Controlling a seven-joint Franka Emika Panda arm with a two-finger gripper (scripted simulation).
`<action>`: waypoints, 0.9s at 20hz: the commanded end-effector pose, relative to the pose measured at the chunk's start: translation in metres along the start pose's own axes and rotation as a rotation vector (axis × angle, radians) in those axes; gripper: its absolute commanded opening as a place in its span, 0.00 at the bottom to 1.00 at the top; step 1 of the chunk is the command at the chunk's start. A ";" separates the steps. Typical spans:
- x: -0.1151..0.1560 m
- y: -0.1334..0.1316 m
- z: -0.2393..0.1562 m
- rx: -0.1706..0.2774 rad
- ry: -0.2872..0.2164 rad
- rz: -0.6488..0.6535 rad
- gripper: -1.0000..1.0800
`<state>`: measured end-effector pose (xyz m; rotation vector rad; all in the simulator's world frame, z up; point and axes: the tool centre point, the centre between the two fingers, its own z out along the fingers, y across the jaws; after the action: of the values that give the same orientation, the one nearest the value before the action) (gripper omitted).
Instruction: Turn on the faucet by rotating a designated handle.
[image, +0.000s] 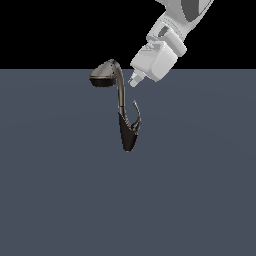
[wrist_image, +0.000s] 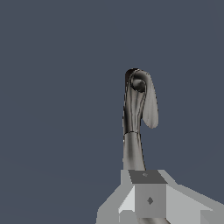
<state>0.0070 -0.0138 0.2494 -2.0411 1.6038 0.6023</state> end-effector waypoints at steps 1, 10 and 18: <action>0.018 -0.007 0.010 0.035 -0.030 0.078 0.00; 0.059 -0.019 0.036 0.114 -0.102 0.251 0.00; 0.067 -0.021 0.042 0.131 -0.118 0.289 0.00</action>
<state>0.0395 -0.0358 0.1778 -1.6654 1.8295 0.6850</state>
